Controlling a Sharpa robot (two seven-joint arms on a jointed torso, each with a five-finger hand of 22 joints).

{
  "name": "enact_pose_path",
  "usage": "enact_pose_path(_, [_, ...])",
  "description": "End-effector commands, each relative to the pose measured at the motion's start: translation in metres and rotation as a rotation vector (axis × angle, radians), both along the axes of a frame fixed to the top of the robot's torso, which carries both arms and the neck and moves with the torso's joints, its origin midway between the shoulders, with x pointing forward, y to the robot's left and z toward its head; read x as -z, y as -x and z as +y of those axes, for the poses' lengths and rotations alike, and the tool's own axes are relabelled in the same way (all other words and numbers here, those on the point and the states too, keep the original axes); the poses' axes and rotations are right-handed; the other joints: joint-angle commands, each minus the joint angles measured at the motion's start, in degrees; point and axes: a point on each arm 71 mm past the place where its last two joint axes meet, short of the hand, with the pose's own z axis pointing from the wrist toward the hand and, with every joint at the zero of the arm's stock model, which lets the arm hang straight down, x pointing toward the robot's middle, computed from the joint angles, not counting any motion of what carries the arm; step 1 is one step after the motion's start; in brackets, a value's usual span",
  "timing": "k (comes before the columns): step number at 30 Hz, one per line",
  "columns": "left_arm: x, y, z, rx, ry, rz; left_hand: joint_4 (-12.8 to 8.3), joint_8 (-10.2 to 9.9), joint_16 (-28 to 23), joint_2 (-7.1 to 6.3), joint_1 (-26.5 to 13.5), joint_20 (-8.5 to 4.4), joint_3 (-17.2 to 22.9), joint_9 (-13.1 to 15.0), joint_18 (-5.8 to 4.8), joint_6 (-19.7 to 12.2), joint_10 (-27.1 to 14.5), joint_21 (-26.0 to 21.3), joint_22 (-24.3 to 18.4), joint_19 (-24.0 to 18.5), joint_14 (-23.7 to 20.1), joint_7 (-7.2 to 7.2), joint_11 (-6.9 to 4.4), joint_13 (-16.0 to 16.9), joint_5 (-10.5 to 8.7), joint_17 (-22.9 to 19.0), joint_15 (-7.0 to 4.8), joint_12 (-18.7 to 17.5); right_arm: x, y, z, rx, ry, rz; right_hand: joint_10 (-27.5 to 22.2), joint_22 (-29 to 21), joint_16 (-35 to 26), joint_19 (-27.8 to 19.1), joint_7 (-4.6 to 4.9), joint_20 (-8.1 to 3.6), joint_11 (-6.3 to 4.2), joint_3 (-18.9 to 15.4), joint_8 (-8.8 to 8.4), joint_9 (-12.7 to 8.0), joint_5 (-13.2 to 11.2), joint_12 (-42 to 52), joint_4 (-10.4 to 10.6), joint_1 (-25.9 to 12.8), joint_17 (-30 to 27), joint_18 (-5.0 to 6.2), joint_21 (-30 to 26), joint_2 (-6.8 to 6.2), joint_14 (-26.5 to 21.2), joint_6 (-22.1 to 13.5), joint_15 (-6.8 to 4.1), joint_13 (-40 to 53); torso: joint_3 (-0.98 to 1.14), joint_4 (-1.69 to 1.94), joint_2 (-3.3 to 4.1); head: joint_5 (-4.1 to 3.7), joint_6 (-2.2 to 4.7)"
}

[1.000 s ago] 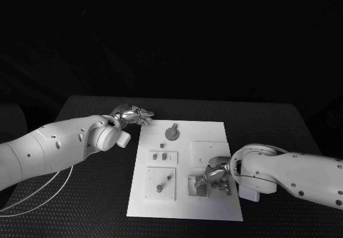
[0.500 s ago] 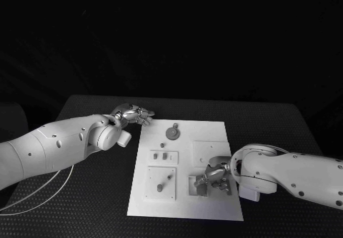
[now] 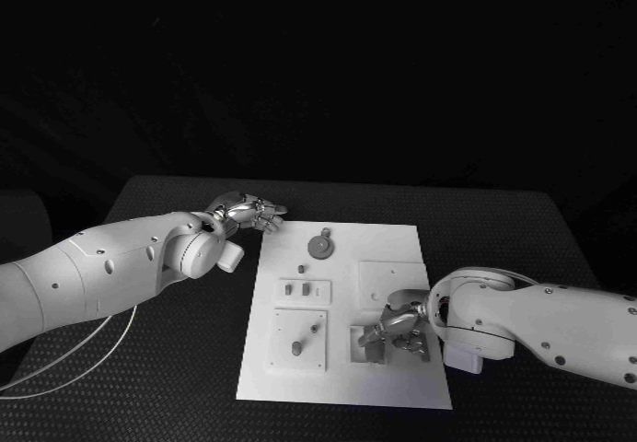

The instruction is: Assemble the parts on the task board

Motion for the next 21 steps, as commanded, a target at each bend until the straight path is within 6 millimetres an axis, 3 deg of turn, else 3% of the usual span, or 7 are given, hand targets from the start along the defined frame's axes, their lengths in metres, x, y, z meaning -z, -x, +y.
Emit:
enact_pose_path(1, [-0.0005,0.0004,-0.0021,0.014,0.010,0.001,0.27,0.25,-0.18,-0.08,-0.30,0.03,0.00,-0.09,0.61,-0.55,-0.49,-0.27,0.10,0.47,0.33,0.03,0.02,-0.08,-0.21,0.08,-0.07,0.37,0.0023,0.0047,0.0078,-0.033,-0.031,0.000,-0.37,0.51,-0.34,-0.43,0.05,-0.05,-0.11,-0.96,-0.41,0.08,-0.34,-0.36,-0.06,-0.84,0.12,1.74,0.12,0.07,-0.11,-0.34,-0.21,0.09,0.03,-0.02,-0.01,0.10,-0.01])
enact_pose_path(21, [-0.0004,0.0002,-0.0019,0.013,0.010,0.002,0.33,0.27,-0.29,-0.08,-0.30,0.03,0.01,-0.11,0.61,-0.58,-0.51,-0.33,0.14,0.47,0.35,0.03,0.02,-0.10,-0.22,0.22,-0.07,0.41,-0.0008,0.0103,0.0017,-0.037,-0.026,-0.014,-0.37,0.46,-0.45,-0.50,0.00,-0.18,-0.16,-1.69,-0.38,0.20,-0.33,-0.38,0.03,-0.97,0.28,1.74,0.04,0.13,-0.11,-0.31,-0.25,0.14,0.00,0.00,-0.01,0.20,-0.02])
